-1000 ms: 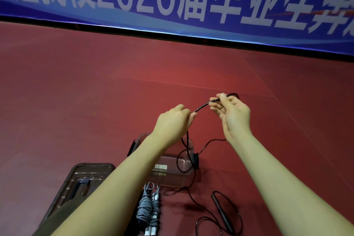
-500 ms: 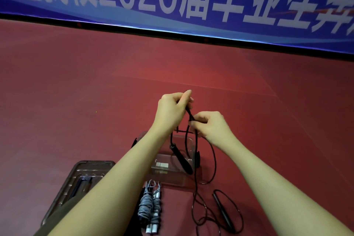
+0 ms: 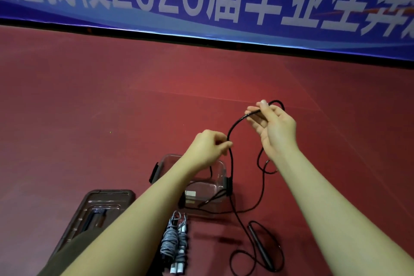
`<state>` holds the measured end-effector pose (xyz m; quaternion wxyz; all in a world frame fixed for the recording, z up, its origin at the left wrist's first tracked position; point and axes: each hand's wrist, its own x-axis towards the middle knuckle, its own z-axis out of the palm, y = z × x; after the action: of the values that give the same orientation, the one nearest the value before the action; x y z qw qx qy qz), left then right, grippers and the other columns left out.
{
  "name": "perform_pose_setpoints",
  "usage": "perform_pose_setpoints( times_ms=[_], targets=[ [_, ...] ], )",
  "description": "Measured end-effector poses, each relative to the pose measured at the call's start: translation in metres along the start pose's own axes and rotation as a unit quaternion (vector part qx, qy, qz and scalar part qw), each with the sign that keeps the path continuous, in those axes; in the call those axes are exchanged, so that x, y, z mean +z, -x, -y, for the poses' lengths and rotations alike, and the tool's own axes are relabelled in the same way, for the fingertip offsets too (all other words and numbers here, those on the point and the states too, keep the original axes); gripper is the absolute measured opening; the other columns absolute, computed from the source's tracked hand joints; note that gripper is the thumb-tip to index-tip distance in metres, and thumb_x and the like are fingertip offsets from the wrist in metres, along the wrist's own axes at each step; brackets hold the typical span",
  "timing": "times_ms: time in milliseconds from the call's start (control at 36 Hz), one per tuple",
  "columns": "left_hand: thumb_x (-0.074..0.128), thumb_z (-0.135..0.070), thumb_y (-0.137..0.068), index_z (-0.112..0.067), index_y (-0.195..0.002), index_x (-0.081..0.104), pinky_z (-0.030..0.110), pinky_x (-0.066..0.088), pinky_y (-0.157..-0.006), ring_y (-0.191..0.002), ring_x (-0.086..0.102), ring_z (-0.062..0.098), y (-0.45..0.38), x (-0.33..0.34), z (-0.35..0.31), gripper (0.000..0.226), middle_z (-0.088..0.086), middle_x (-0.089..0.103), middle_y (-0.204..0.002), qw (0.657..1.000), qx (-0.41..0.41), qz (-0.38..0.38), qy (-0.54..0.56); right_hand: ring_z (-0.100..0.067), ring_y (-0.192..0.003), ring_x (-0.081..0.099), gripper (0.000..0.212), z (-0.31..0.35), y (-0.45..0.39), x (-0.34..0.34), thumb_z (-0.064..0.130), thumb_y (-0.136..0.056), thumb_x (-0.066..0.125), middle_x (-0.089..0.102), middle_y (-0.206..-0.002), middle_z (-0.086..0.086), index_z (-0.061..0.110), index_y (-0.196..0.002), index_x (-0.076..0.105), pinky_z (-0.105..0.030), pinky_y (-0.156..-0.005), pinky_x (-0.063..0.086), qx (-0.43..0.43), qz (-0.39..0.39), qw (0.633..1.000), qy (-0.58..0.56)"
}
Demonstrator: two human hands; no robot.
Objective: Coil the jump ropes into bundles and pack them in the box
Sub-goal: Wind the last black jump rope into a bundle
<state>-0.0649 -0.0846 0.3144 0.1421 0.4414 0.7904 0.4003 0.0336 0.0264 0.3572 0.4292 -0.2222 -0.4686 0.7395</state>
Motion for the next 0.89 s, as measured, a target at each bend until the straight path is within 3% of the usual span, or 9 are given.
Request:
perform_pose_setpoints(
  times_ms=[83,139,222,306,472,556,639,722,889],
  targets=[
    [0.06,-0.028,-0.092,-0.009,-0.072,0.069,0.014,0.026,-0.04,-0.036,0.038,0.002,-0.002,-0.001,-0.002,0.029,-0.01,0.039,-0.042,0.998,0.006,-0.057,0.027,-0.02,-0.076,0.068,0.014,-0.002,-0.004,-0.006,0.016,-0.096,0.053,0.067,-0.085,-0.01,0.005,-0.089,0.059,-0.03,-0.066,0.057,0.01,0.023,0.999,0.025],
    [0.06,-0.029,-0.092,-0.01,-0.073,0.071,0.017,0.022,-0.039,-0.036,0.031,0.006,-0.002,-0.003,-0.003,0.03,-0.008,0.036,-0.043,0.996,0.014,-0.075,0.056,-0.019,-0.079,0.066,0.009,-0.007,-0.006,-0.013,0.017,-0.095,0.054,0.068,-0.095,-0.01,0.011,-0.093,0.06,-0.029,-0.066,0.055,0.023,0.073,0.984,0.163],
    [0.059,-0.027,-0.093,-0.012,-0.075,0.072,0.018,0.025,-0.044,-0.04,0.033,0.005,-0.004,-0.008,-0.008,0.026,-0.007,0.049,-0.05,0.991,0.032,-0.102,0.079,-0.014,-0.087,0.061,0.011,-0.018,-0.004,-0.024,0.014,-0.089,0.063,0.068,-0.1,-0.003,0.017,-0.099,0.065,-0.025,-0.07,0.048,0.054,0.212,0.879,0.423],
    [0.059,-0.026,-0.092,-0.013,-0.075,0.072,0.017,0.031,-0.049,-0.045,0.039,0.001,-0.006,-0.012,-0.012,0.025,-0.005,0.066,-0.065,0.987,0.037,-0.123,0.095,-0.012,-0.088,0.061,0.014,-0.03,0.0,-0.028,0.015,-0.087,0.065,0.067,-0.1,-0.002,0.015,-0.101,0.067,-0.021,-0.073,0.044,0.079,0.283,0.793,0.533],
    [0.052,-0.032,-0.096,-0.014,-0.097,0.069,0.021,0.04,-0.065,-0.064,0.055,-0.003,-0.006,-0.012,-0.011,0.025,-0.006,0.068,-0.086,0.991,0.01,-0.086,0.106,-0.016,-0.061,0.059,0.016,-0.033,-0.005,-0.024,0.004,-0.092,0.055,0.066,-0.075,-0.008,0.011,-0.08,0.063,-0.028,-0.063,0.052,0.013,0.189,0.859,0.476],
    [0.059,-0.037,-0.091,-0.018,-0.122,0.054,0.021,0.037,-0.077,-0.094,0.056,0.011,-0.004,-0.008,-0.001,0.036,-0.002,0.061,-0.106,1.0,0.009,-0.007,-0.002,-0.016,-0.058,0.058,0.013,-0.028,-0.009,-0.019,0.003,-0.093,0.053,0.064,-0.075,-0.012,0.006,-0.084,0.062,-0.019,-0.054,0.051,-0.006,0.128,0.91,0.395],
    [0.062,-0.037,-0.088,-0.02,-0.119,0.052,0.029,0.039,-0.085,-0.101,0.048,0.019,-0.003,-0.002,0.013,0.036,0.001,0.054,-0.108,0.993,0.045,0.052,-0.099,-0.015,-0.058,0.059,0.014,-0.021,-0.009,-0.017,0.003,-0.094,0.051,0.064,-0.072,-0.011,0.005,-0.085,0.062,-0.019,-0.054,0.052,-0.024,0.07,0.95,0.302],
    [0.055,-0.028,-0.095,-0.016,-0.108,0.059,0.022,0.034,-0.072,-0.093,0.052,0.02,-0.003,-0.002,0.019,0.018,0.001,0.054,-0.098,0.994,0.068,0.022,-0.084,-0.015,-0.059,0.06,0.017,-0.016,-0.01,-0.015,0.005,-0.095,0.05,0.064,-0.074,-0.011,0.006,-0.083,0.062,-0.02,-0.056,0.055,-0.027,0.023,0.975,0.221],
    [0.05,-0.012,-0.097,-0.026,-0.107,0.055,0.012,0.036,-0.057,-0.058,0.043,0.004,-0.001,-0.004,0.013,0.018,0.002,0.058,-0.079,0.993,0.1,-0.048,0.052,-0.017,-0.066,0.062,0.018,-0.002,-0.01,-0.011,0.007,-0.098,0.048,0.061,-0.077,-0.011,0.004,-0.084,0.058,-0.023,-0.063,0.056,0.002,-0.046,0.999,0.002]
  ],
)
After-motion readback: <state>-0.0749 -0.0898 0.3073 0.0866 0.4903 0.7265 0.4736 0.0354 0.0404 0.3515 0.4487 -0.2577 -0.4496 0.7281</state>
